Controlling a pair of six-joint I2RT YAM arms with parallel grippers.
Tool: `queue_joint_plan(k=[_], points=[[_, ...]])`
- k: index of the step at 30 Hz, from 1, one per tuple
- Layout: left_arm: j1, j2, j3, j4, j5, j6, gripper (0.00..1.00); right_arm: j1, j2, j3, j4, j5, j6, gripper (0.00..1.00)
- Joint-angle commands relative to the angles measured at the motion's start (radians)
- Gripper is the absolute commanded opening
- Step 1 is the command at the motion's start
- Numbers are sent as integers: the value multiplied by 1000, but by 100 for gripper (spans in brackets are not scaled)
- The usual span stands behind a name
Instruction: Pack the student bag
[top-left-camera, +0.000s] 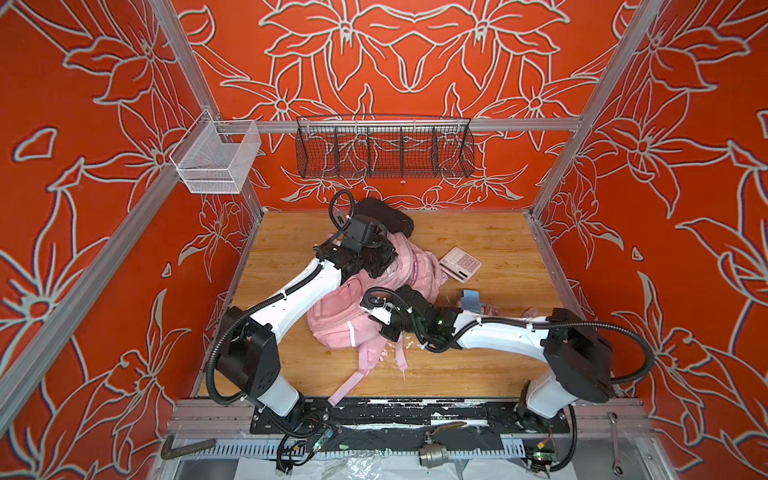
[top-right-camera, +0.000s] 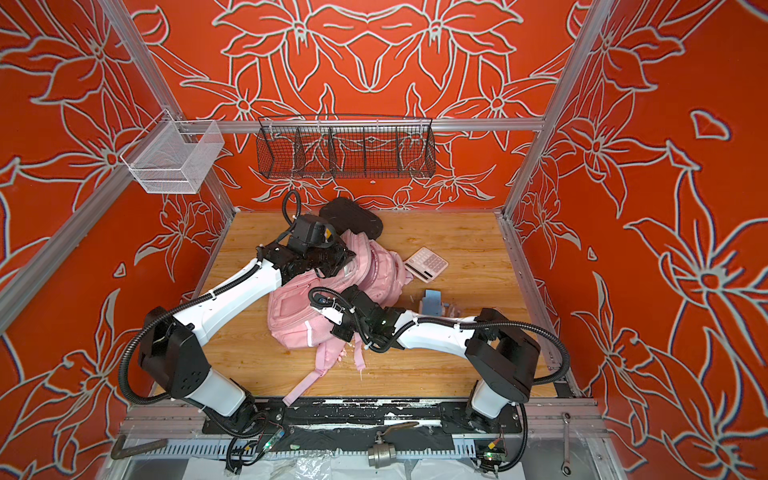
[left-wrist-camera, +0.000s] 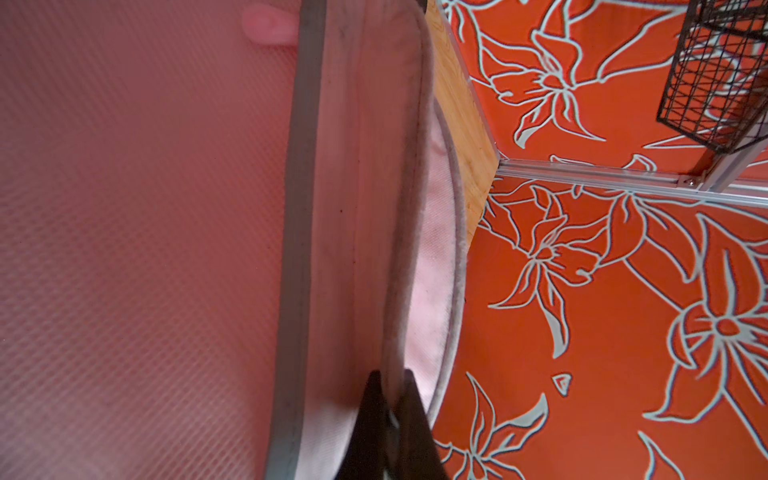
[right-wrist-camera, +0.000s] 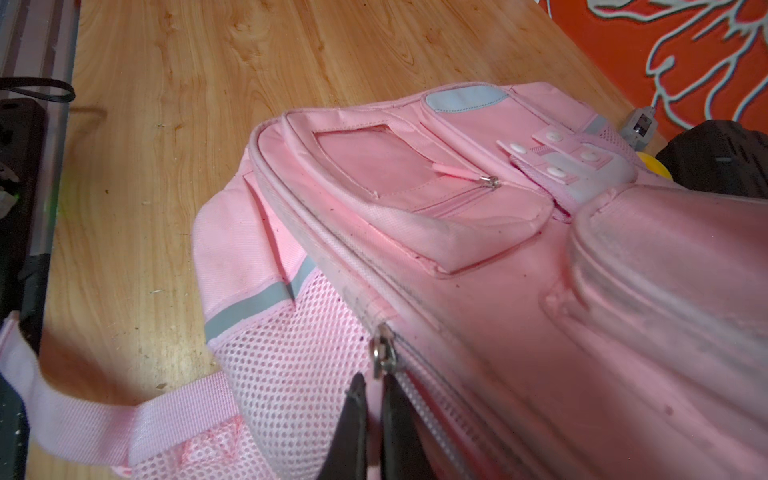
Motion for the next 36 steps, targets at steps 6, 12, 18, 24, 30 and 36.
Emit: queue_joint_plan(k=[6,12,18,24,30,36], points=[[45,-166,-1,-171,54,259,0,30,-72,37,-27,-52,-14,39],[104,-275,-69,-311,8,408,0,-18,-186,2,-72,-62,5,53],[123,-228,16,-519,-17,598,0,-155,-323,-22,-126,-164,97,59],[131,-171,97,-678,-78,741,0,-349,-392,-19,-225,-180,184,61],[129,-144,100,-711,-78,790,0,-518,-332,51,-316,-183,397,57],[-6,-150,146,-655,-149,791,19,-691,-244,90,-357,-210,720,56]])
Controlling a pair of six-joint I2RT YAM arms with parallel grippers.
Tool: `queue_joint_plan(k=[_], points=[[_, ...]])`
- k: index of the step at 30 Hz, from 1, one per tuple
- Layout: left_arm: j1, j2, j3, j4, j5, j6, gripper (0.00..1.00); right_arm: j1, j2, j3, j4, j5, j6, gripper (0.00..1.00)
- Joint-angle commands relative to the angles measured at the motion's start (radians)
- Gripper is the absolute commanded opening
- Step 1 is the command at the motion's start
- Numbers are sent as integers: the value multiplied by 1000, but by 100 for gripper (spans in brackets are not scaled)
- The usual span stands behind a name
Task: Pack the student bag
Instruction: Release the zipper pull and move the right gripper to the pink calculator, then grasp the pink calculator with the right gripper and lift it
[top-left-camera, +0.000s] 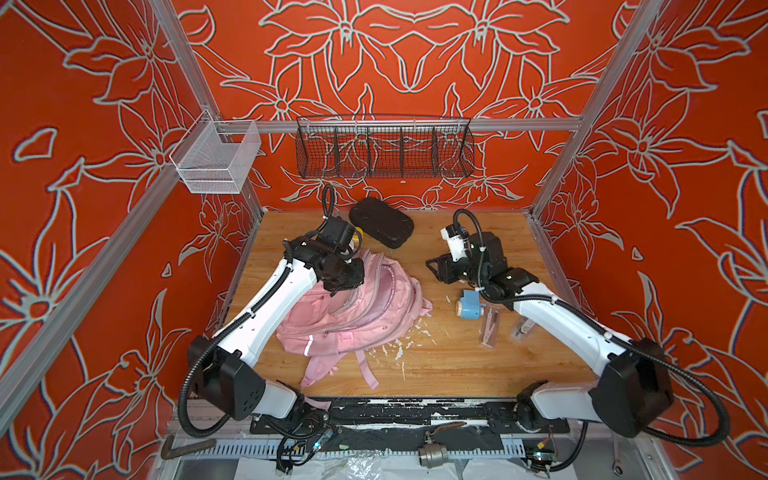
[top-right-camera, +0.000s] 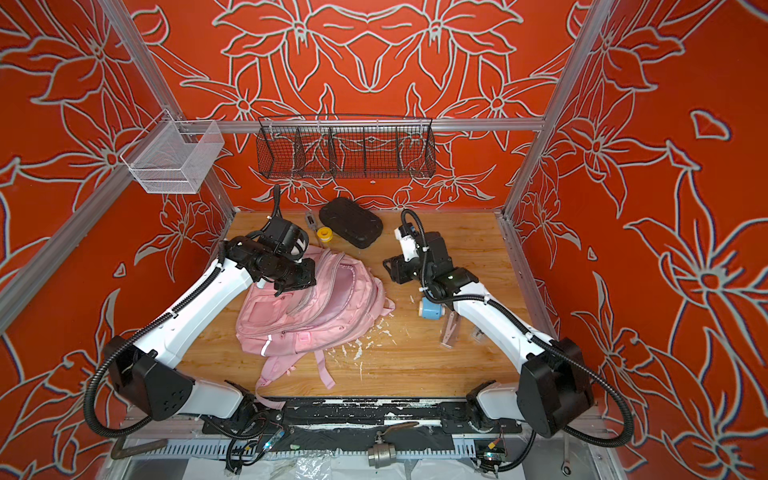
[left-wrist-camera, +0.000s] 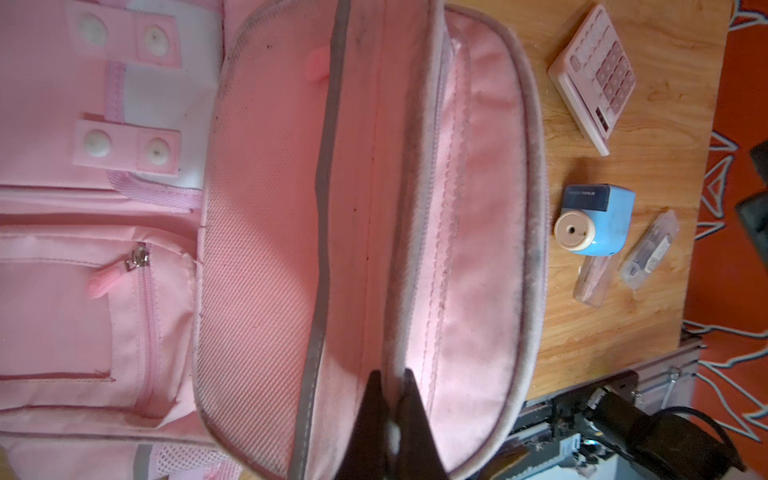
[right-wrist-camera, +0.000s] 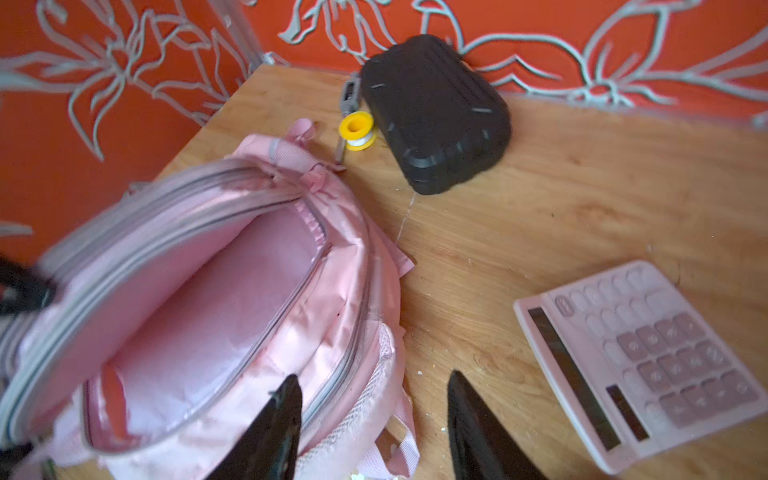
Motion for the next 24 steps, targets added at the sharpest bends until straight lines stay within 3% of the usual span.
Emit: queue_joint_plan(k=[1,5,13,18,24], points=[[-98,-18,44,44,-86,9,30,-88,33,12,-26,-43,317,56],[-137,-21,43,143,-98,-77,47,-143,65,-7,18,-52,574,57],[-177,48,45,428,-79,-168,54,-136,74,-122,130,48,1056,56],[-183,188,133,506,-36,-201,58,-115,62,-179,133,145,1242,57],[-190,315,268,429,-26,-174,60,-111,186,-190,243,141,1370,57]])
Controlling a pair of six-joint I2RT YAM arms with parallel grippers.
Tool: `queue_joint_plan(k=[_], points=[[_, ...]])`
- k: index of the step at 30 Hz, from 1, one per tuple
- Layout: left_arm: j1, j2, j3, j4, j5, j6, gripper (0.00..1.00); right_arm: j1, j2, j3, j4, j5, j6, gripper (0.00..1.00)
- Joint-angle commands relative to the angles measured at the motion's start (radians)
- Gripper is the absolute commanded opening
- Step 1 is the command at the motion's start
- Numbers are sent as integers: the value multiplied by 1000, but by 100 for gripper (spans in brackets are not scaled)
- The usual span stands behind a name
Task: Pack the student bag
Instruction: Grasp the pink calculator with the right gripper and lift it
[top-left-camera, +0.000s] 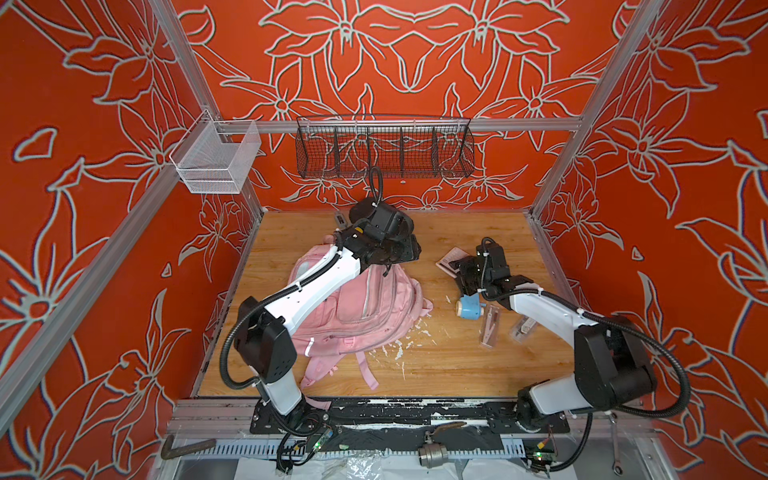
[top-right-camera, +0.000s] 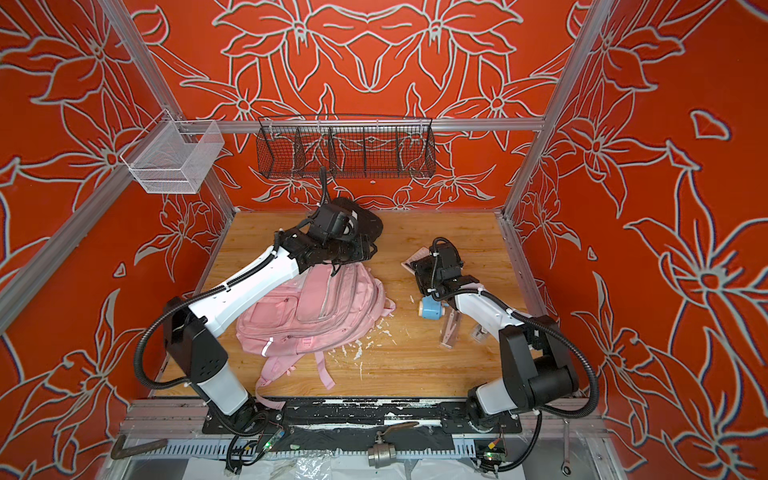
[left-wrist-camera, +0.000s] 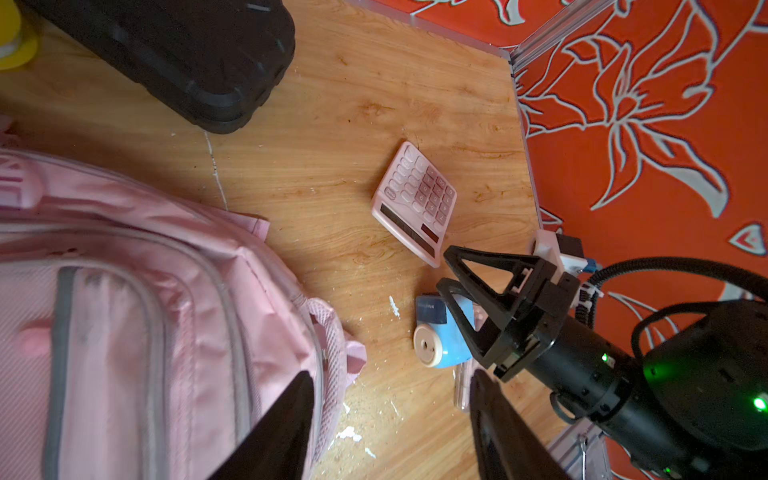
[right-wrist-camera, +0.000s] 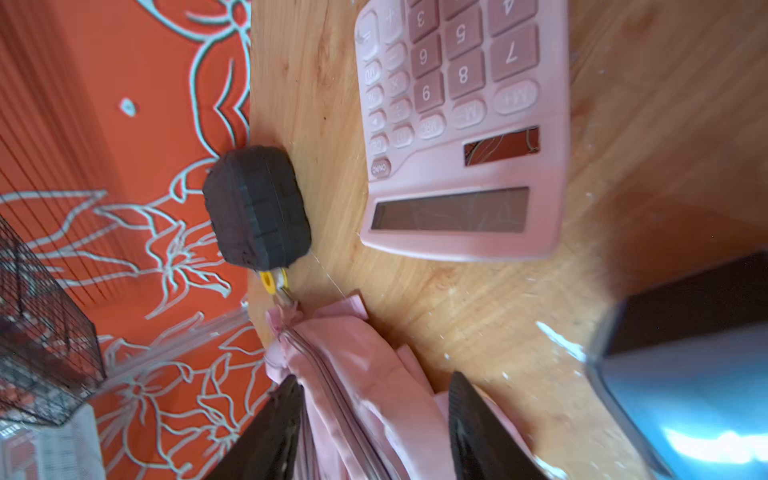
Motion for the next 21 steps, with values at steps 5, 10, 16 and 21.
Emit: queue_joint_plan(k=[5,10,16,21], points=[[-10,33,31,7,5,-5,61,12,148,2,131,63,223,57],[-10,67,43,12,17,-8,62,24,213,18,162,142,255,57],[-9,134,111,-35,55,17,62,25,321,40,250,157,305,53],[-10,166,152,-76,54,39,62,29,369,60,266,185,301,44]])
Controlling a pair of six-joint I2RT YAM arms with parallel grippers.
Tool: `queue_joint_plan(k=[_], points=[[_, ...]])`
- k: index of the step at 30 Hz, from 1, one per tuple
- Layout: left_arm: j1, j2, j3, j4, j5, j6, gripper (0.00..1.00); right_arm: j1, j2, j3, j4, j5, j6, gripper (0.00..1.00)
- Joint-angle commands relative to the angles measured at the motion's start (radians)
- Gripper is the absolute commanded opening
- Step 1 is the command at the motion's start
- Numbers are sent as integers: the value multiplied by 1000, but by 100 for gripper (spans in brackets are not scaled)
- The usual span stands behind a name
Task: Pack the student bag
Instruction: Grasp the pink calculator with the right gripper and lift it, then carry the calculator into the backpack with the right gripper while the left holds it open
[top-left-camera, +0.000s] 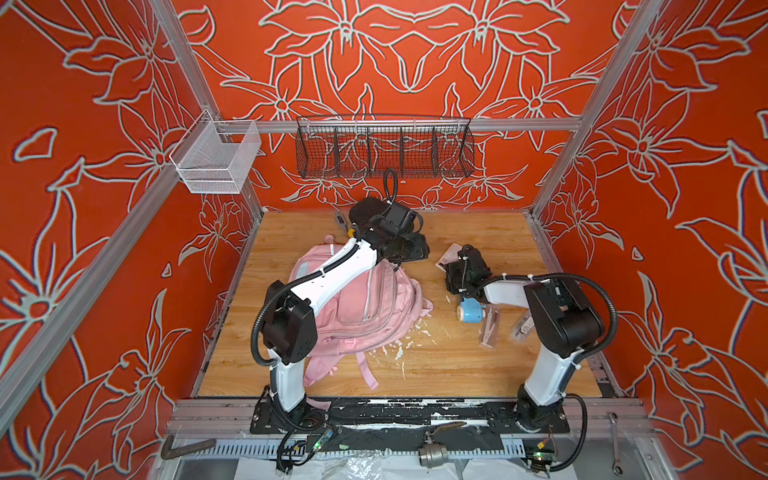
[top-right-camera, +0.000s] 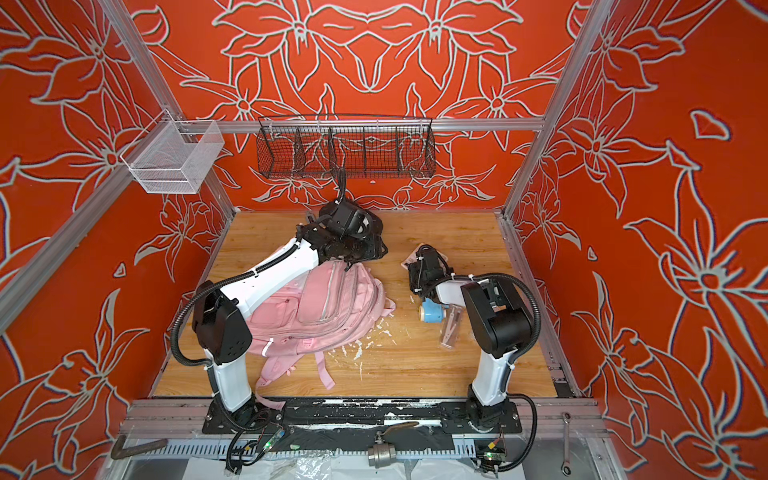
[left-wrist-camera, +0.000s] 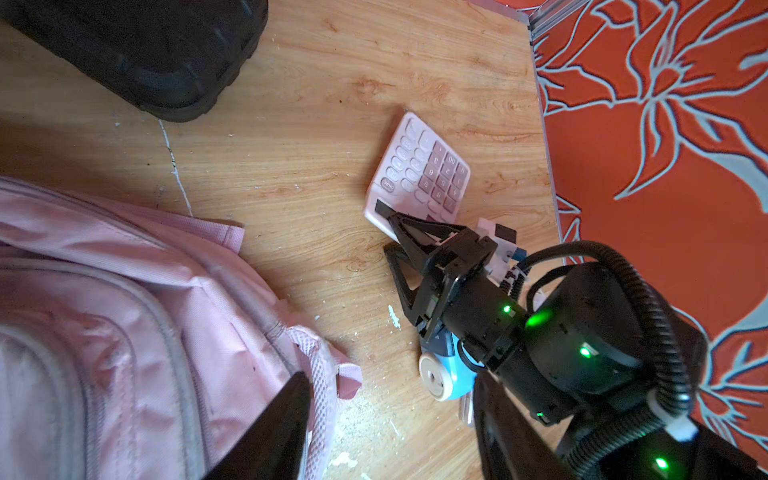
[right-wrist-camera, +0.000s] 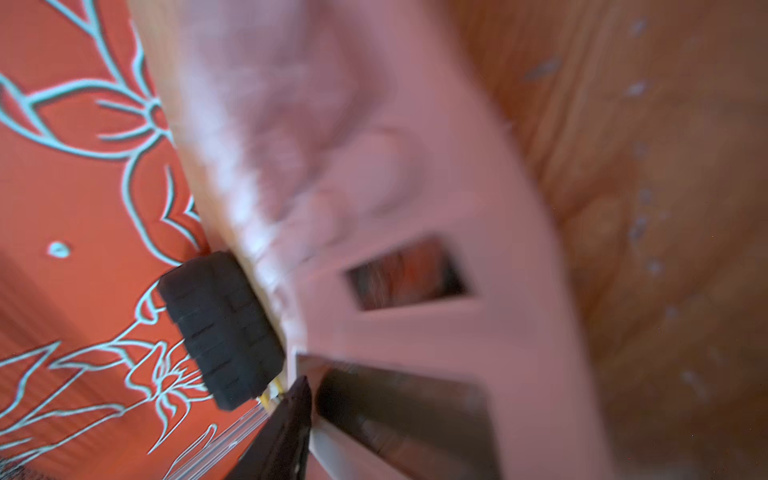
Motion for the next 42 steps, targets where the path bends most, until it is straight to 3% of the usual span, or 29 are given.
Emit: queue_joint_plan(k=[1,16,22,28,33,36,42], points=[[-3,13,33,-42,8,26,62,9,27,20,-5,62,76,42],[-2,3,26,-70,-4,36,62,7,-20,-30,33,90,-26,13],[3,-29,34,-117,-39,68,62,3,-86,-45,40,86,-129,10],[9,-96,42,-310,-160,157,62,-13,-250,-38,-37,93,-312,7],[3,-163,-55,-462,-287,218,63,-21,-417,76,-293,81,-602,6],[-13,-165,-102,-500,-311,205,63,-22,-488,136,-424,42,-752,6],[-47,-97,-119,-547,-303,187,63,-23,-604,144,-543,-14,-863,5]])
